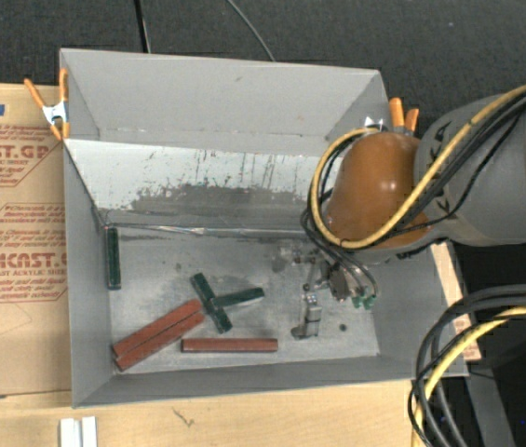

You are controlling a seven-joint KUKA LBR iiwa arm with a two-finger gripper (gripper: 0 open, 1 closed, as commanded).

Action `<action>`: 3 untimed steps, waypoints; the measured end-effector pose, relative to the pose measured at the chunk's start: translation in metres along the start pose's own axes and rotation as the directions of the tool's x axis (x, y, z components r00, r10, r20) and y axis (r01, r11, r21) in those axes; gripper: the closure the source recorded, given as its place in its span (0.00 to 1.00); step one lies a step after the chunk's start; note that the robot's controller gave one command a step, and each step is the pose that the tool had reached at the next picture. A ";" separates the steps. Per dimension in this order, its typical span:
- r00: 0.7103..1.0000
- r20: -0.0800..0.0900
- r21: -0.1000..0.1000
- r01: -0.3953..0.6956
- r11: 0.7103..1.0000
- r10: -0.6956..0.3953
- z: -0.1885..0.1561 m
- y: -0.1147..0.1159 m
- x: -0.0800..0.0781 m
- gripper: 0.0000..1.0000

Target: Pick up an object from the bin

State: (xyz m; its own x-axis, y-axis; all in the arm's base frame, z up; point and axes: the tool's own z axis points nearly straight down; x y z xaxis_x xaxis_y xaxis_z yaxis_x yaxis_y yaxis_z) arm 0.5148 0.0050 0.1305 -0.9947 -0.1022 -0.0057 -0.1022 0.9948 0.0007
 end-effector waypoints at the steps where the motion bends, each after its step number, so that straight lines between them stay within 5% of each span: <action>1: 0.989 -0.003 0.000 -0.148 0.989 0.148 0.047 0.020 -0.014 1.00; 2: 0.989 -0.003 0.001 -0.148 0.989 0.148 0.047 0.020 -0.014 1.00; 3: 0.994 -0.003 0.001 -0.107 0.994 0.107 -0.093 0.018 0.003 1.00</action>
Offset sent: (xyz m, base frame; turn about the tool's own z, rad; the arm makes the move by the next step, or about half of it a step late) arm 0.0000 0.0000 0.0000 0.0000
